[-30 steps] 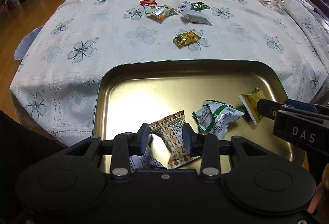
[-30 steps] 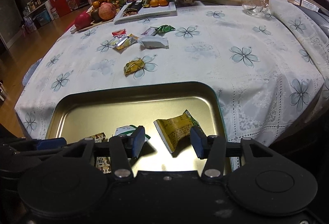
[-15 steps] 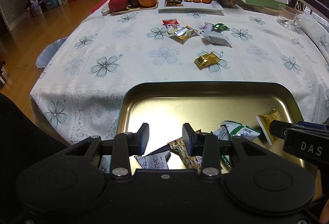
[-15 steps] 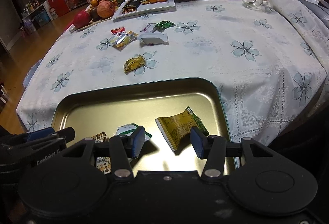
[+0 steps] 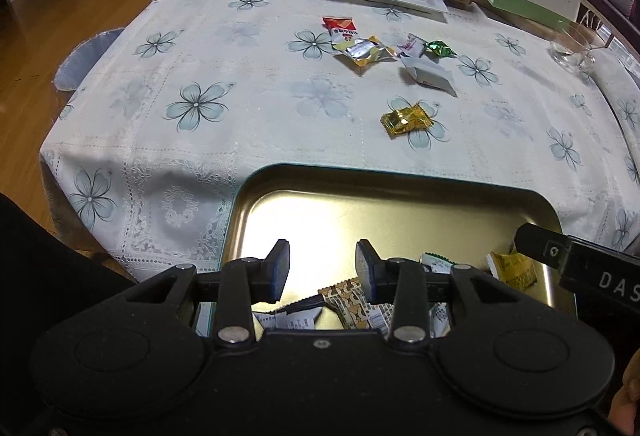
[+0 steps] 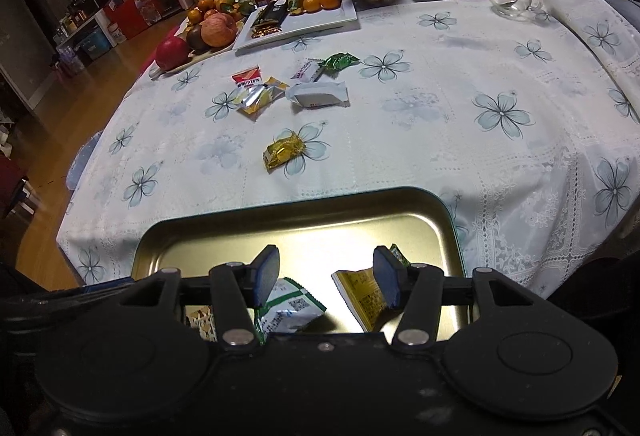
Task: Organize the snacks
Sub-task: 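Open the right tool to drop the yellow-green packet while the left tool releases the brown packet, then move both open tools back toward the remaining snack packets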
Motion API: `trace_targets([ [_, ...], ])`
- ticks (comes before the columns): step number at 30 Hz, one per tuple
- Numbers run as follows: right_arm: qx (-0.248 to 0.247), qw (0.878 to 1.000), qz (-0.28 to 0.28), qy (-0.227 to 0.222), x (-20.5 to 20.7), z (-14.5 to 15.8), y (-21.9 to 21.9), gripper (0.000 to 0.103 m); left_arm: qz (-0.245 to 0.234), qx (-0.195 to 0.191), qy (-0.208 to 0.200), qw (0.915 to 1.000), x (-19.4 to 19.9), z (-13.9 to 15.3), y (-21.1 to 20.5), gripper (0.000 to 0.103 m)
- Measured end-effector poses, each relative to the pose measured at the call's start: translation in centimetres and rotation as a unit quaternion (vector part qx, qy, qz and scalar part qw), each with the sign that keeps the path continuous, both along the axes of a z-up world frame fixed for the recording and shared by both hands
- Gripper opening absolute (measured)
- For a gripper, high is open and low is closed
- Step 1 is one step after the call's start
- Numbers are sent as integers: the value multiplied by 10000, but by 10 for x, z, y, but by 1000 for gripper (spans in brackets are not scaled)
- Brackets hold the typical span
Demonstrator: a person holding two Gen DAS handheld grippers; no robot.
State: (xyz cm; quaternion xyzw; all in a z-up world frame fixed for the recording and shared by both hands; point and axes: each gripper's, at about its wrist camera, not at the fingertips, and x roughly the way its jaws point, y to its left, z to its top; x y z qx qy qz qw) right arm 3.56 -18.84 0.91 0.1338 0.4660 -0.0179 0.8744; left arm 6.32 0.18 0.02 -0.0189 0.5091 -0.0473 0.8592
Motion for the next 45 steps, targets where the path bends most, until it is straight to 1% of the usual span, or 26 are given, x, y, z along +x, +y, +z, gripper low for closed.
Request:
trace_targets([
  [2, 32, 10000, 14, -90, 3, 5, -2, 55, 76, 6, -89, 9999, 4, 7, 2, 46],
  [4, 51, 9997, 35, -253, 2, 10, -3, 55, 159, -12, -276, 9995, 4, 15, 5, 46],
  [9, -22, 9977, 62, -672, -4, 23, -4, 58, 81, -159, -628, 9979, 2, 26, 9, 46],
  [13, -158, 9955, 112, -925, -3, 27, -1, 59, -11, -70, -711, 9974, 4, 26, 5, 46],
  [16, -283, 9947, 156, -979, 4, 28, 2, 60, -79, -99, -670, 9977, 11, 24, 4, 46],
  [22, -502, 9937, 381, -925, 39, 31, 8, 60, -263, -319, -565, 9976, 34, 30, 5, 46],
  [25, -527, 9930, 462, -955, 64, 36, 9, 60, -313, -266, -661, 9970, 51, 38, 3, 46],
  [28, -510, 9928, 470, -974, 92, 43, 6, 60, -382, -194, -924, 9948, 67, 48, 1, 46],
  [31, -556, 9922, 428, -1027, 119, 50, 3, 60, -503, -182, -1294, 9901, 81, 59, -1, 46],
  [34, -587, 9923, 441, -997, 148, 53, -2, 60, -582, -67, -1481, 9872, 100, 66, -7, 46],
  [38, -454, 9954, 327, -782, 193, 48, -15, 60, -643, -56, -1461, 9872, 135, 68, -15, 46],
  [41, -354, 9980, 179, -498, 228, 41, -24, 60, -622, -79, -1242, 9903, 169, 64, -20, 46],
  [45, -15, 9998, -194, 54, 270, 26, -38, 60, -487, -198, -735, 9959, 214, 52, -23, 46],
])
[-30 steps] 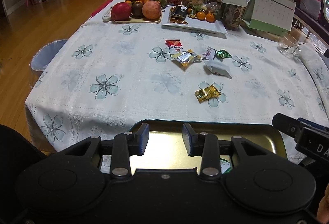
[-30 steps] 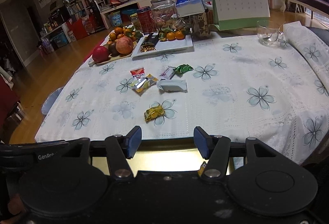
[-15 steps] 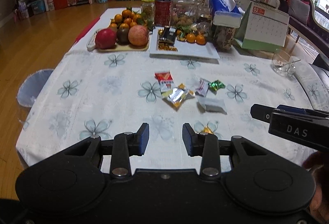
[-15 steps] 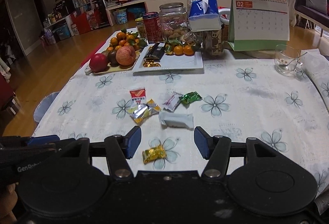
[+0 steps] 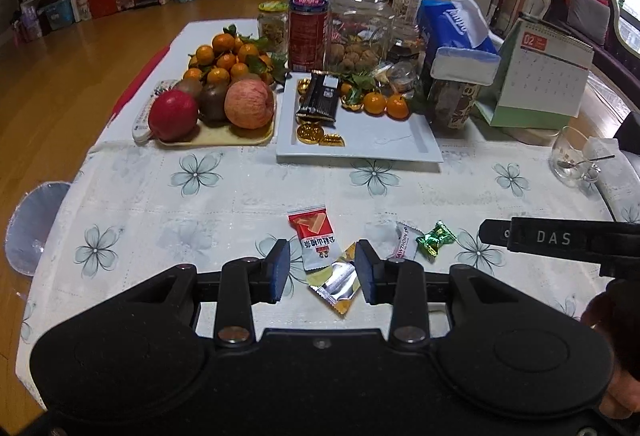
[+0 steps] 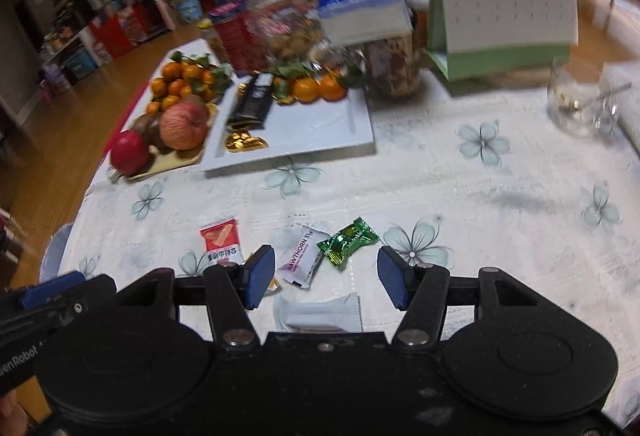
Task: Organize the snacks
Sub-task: 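Move both open tools back toward the remaining snack packets, then lower the right tool onto the white plastic packet while the left tool approaches the silver-yellow packet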
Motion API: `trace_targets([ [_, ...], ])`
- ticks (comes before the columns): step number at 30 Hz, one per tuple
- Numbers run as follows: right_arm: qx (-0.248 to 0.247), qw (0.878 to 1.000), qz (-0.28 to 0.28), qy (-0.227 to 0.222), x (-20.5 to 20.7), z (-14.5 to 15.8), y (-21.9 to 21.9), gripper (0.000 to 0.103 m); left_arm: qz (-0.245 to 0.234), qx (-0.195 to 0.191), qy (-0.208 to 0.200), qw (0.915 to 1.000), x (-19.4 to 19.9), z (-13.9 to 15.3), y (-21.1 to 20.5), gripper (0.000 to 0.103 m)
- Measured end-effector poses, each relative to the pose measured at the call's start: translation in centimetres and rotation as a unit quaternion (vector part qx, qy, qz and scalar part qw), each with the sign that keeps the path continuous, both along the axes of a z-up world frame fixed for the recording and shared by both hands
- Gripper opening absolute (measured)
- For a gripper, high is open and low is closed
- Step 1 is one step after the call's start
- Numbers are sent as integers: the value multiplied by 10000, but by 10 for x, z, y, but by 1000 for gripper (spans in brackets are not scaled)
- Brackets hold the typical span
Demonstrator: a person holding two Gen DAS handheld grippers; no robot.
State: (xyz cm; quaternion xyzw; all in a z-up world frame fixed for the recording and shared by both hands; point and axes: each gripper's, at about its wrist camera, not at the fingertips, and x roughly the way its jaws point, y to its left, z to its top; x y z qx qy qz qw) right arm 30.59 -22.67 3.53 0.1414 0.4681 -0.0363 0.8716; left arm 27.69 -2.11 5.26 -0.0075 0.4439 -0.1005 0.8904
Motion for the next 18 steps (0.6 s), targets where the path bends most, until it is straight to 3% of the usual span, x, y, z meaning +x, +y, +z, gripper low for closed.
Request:
trace_targets([
  [5, 543, 9956, -310, 692, 26, -31, -12, 60, 39, -222, 713, 9972, 34, -28, -2, 46],
  [9, 766, 9873, -583, 1263, 36, -62, -13, 59, 121, -102, 1031, 9945, 51, -50, -9, 46],
  [14, 543, 9845, -817, 1452, 47, -80, -9, 59, 492, 412, 1315, 9892, 78, -81, -16, 46],
  [18, 419, 9854, -814, 1435, 54, -81, -10, 58, 700, 411, 1753, 9812, 89, -102, -13, 46],
])
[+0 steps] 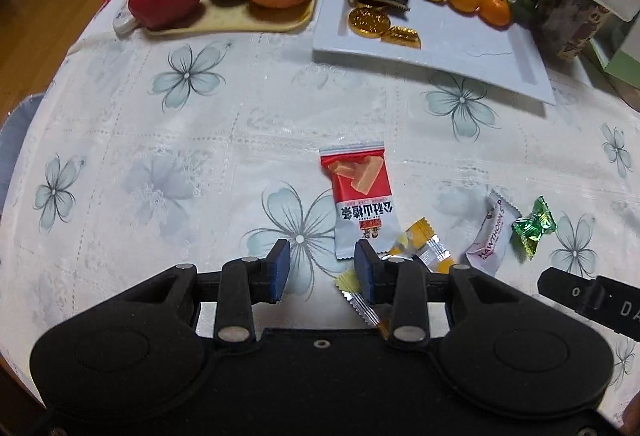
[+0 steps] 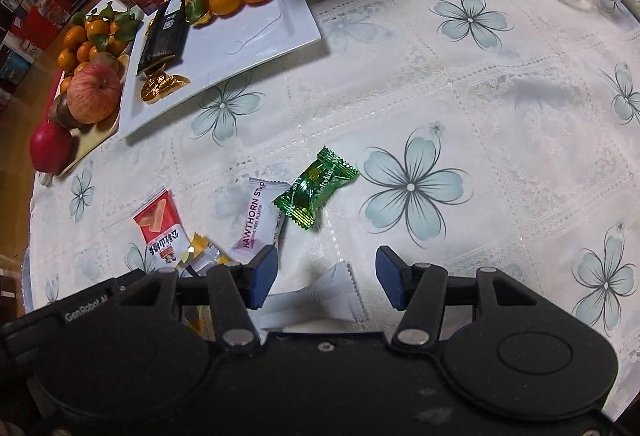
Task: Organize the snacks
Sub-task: 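Lower the right tool onto the white plastic packet while the left tool approaches the silver-yellow packet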
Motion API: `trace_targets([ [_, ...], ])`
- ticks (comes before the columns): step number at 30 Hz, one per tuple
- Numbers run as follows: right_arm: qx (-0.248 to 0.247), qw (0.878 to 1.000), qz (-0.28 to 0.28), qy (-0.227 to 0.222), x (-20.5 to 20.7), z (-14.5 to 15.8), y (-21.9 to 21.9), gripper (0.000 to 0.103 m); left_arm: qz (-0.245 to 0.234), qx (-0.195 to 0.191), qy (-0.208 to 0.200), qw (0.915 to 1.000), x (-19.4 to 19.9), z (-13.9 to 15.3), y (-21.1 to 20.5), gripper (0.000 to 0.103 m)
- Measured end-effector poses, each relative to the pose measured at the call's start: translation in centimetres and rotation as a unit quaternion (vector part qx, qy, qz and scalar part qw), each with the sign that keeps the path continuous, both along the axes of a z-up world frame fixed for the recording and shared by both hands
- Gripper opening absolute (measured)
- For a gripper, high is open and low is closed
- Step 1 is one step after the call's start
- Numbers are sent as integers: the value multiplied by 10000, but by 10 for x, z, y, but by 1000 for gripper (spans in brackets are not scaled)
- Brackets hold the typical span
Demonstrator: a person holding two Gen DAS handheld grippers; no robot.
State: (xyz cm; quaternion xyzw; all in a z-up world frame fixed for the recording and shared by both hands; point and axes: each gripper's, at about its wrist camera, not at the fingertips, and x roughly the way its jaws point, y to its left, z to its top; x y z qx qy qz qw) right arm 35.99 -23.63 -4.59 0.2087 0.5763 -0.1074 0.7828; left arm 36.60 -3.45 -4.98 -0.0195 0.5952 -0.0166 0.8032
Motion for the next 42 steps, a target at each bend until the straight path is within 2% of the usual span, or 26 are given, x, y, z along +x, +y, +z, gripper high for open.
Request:
trace_targets([
  [2, -68, 10000, 12, -14, 1, 1, 0, 58, -39, -83, 135, 9999, 2, -6, -2, 46],
  [6, -27, 10000, 59, 4, 3, 0, 1, 58, -103, 60, 176, 9998, 2, -10, -8, 46],
  [13, -86, 9998, 154, 38, 1, -2, 8, 58, 230, -90, 111, 9996, 9, -11, -1, 46],
  [18, -115, 9997, 200, 76, 2, -5, 11, 58, 308, -136, 228, 9992, 15, -19, -4, 46],
  [23, -203, 9995, 247, 61, 4, -4, 12, 58, 32, 49, 423, 9991, 10, -25, -16, 45],
  [28, -200, 9993, 230, 211, 4, -7, 8, 57, -579, 240, 563, 9964, -10, -24, -29, 45],
  [33, 118, 9985, -55, 533, 1, -13, -5, 57, -516, -88, 639, 9966, -15, -13, -14, 45],
  [36, 732, 9930, -438, 822, -2, -19, -20, 57, -319, -199, 543, 9978, -13, -2, -4, 45],
  [39, 1427, 9806, -753, 1117, -5, -29, -30, 57, -119, -371, 511, 9979, -10, 7, 3, 45],
  [42, 1586, 9776, -767, 1149, -4, -33, -27, 57, -44, -537, 561, 9970, -10, 9, 7, 45],
])
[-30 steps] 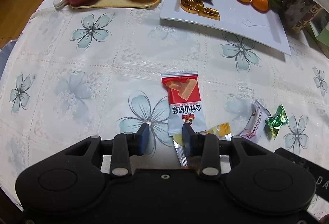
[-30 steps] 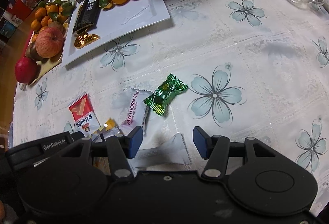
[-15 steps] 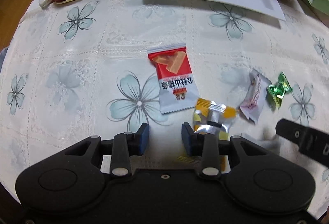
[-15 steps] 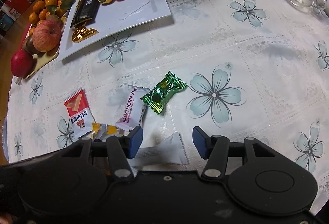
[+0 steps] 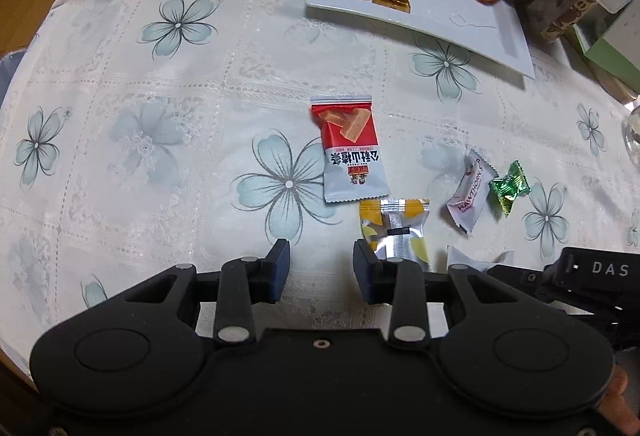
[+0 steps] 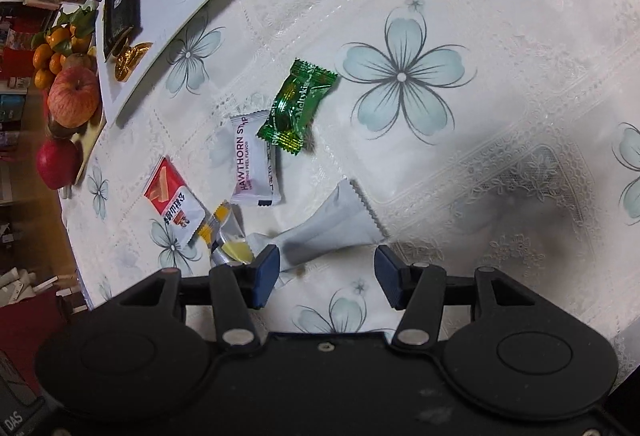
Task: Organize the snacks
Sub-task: 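Lower the right tool onto the white plastic packet while the left tool approaches the silver-yellow packet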
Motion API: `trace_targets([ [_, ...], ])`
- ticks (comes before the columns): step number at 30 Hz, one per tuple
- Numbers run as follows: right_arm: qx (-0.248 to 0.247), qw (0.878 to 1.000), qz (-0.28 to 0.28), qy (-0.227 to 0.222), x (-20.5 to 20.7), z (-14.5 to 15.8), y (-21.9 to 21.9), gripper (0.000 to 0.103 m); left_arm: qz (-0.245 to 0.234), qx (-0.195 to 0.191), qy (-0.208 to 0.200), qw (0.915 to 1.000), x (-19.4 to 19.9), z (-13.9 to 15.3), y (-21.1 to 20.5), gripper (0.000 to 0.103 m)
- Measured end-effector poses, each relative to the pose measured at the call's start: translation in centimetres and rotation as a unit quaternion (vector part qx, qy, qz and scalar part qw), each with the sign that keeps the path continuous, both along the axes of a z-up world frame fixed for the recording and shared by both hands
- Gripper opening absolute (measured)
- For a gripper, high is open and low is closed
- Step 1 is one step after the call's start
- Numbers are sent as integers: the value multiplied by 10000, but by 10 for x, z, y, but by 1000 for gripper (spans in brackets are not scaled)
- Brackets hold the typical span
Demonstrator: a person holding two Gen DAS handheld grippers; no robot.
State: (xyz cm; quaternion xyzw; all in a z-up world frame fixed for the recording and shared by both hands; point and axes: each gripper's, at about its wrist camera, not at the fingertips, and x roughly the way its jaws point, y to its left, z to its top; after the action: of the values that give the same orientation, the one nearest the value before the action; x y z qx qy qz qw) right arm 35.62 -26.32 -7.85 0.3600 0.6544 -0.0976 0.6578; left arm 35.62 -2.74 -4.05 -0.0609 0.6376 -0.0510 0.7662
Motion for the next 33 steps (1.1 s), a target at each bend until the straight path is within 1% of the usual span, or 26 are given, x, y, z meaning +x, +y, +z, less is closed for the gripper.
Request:
trace_targets([
  [2, -225, 9996, 92, -117, 4, 2, 7, 56, 7, -29, 37, 10000, 1, -3, 0, 45],
  [4, -424, 9983, 205, -342, 9, 5, 14, 56, -17, -17, 64, 10000, -1, -4, -1, 45],
  [8, -774, 9937, 474, -655, 21, 11, 29, 57, -61, 6, 112, 9999, -4, -5, -3, 44],
  [9, -826, 9927, 532, -700, 22, 12, 31, 55, -67, 20, 116, 9999, -4, -6, -3, 44],
  [11, -909, 9907, 609, -809, 22, 16, 32, 55, -64, 13, 108, 9999, -4, -5, -2, 44],
  [14, -1341, 9800, 959, -1110, 22, 28, 40, 55, -53, -39, 112, 9999, -3, -4, -1, 44],
  [15, -1515, 9759, 1076, -1144, 23, 29, 43, 55, -57, -45, 110, 9999, -3, -4, -2, 44],
  [18, -1999, 9663, 1176, -1118, 23, 23, 48, 55, -118, -40, 106, 9999, -5, -4, -6, 44],
  [20, -2151, 9631, 1353, -887, 24, 14, 51, 53, -189, -45, 89, 9998, -6, -3, -8, 44],
  [24, -2096, 9615, 1737, -369, 17, 6, 50, 52, -241, -74, 32, 9997, -6, -1, -9, 45],
  [26, -1902, 9628, 1894, -310, 10, 10, 46, 52, -206, -84, 39, 9997, -5, -1, -8, 44],
  [28, -1685, 9650, 1978, -348, 6, 15, 41, 52, -186, -87, 49, 9998, -3, -1, -9, 44],
  [29, -1643, 9678, 1856, -437, 3, 20, 36, 52, -180, -87, 54, 9998, -2, -2, -10, 44],
  [31, -1671, 9694, 1687, -628, 1, 28, 29, 52, -185, -88, 61, 9998, -2, -2, -12, 44],
  [33, -1614, 9686, 1724, -775, 1, 33, 25, 52, -197, -86, 58, 9998, -1, -3, -14, 44],
])
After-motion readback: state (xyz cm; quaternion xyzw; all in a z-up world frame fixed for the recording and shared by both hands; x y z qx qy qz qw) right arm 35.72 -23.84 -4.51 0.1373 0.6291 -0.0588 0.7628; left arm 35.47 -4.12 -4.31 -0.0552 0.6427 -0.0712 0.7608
